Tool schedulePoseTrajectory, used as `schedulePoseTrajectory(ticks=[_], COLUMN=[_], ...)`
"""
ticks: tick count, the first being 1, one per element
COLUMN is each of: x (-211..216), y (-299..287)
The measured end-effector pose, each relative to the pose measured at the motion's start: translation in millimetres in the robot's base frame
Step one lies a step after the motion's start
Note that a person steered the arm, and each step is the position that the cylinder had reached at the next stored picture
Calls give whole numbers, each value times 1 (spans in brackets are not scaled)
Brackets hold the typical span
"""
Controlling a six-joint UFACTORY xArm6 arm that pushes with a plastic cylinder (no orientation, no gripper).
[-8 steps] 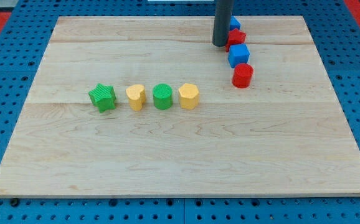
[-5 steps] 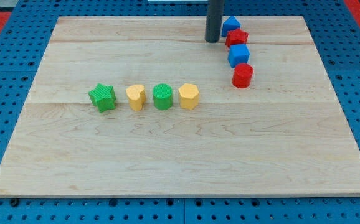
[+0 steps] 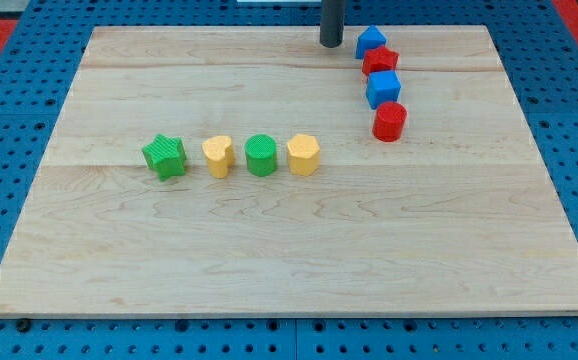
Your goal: Point your arm at the blue triangle
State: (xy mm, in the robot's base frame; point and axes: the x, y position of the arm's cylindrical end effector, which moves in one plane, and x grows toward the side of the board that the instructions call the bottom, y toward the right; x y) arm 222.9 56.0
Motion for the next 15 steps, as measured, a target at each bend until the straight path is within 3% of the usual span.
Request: schedulePoseTrajectory(ticks=[15], x=[2], y=[21])
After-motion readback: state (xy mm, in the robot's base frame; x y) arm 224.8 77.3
